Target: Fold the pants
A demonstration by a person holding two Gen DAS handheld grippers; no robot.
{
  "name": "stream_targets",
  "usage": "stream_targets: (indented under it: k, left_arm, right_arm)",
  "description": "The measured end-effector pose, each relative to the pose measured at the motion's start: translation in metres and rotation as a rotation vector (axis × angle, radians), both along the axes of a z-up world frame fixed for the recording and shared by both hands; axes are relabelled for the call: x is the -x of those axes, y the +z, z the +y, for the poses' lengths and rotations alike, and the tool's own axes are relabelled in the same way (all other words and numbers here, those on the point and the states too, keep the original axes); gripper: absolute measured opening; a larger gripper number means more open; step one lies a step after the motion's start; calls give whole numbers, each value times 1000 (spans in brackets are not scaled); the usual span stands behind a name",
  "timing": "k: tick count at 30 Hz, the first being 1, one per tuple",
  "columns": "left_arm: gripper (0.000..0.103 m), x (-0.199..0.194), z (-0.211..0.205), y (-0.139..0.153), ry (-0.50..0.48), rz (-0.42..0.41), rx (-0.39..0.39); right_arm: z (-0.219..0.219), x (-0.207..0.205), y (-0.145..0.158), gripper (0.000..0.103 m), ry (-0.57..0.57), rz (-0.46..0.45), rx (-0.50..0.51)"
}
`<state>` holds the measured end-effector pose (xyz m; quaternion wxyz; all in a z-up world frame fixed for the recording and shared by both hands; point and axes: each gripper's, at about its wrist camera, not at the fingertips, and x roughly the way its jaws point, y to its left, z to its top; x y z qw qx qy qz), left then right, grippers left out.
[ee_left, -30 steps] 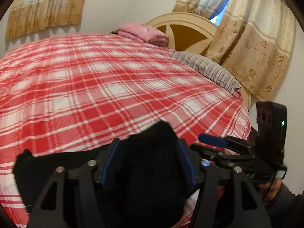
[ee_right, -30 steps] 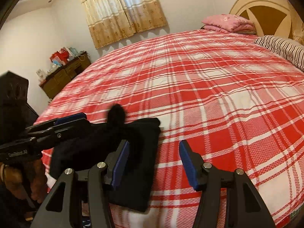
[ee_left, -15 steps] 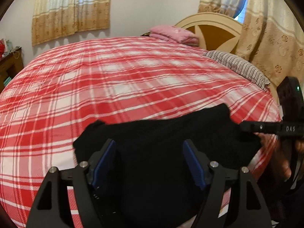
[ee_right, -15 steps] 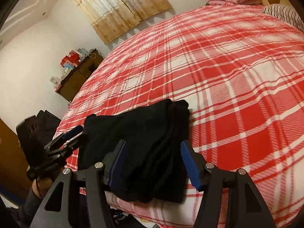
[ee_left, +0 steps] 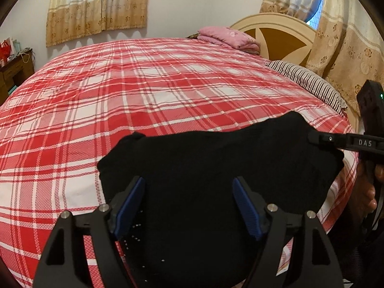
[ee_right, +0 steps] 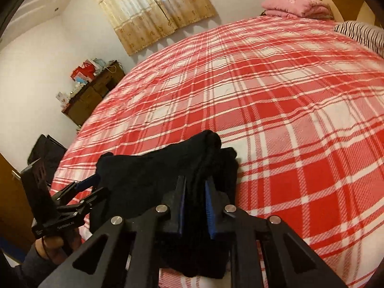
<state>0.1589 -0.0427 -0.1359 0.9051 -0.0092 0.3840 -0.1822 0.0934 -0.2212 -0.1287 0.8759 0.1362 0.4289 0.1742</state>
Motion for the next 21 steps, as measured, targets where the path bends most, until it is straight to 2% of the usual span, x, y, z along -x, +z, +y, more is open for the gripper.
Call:
stream_targets:
  k: [6, 9, 11, 13, 14, 15, 17, 19, 21]
  left_arm:
    - [79, -3, 2, -8, 6, 16, -5]
    - [89, -3, 3, -10, 13, 15, -13]
    - [90, -3, 5, -11, 11, 20, -2]
    - [92, -2, 10, -12, 10, 20, 5]
    - [92, -1, 13, -13, 17, 17, -1]
    - [93, 0, 17, -13, 25, 13, -1]
    - [94, 2, 26, -14, 39, 4, 22]
    - [101, 2, 34, -16, 61, 8, 36]
    - [101, -4, 41, -22, 58, 46, 88]
  right_arm:
    - [-6, 1, -25, 15, 10, 59, 7]
    - [-6, 2, -20, 17, 18, 59, 4]
    - [-7, 2, -20, 19, 19, 68, -4]
    - [-9, 3, -21, 33, 26, 73, -22]
    - [-10, 3, -21, 53, 24, 77, -27]
    - [-12, 4, -22, 62, 21, 78, -40]
    - [-12, 6, -23, 62, 30, 82, -52]
    - [-12, 5, -25, 62, 25, 83, -42]
    - [-11, 0, -29, 62, 31, 95, -62]
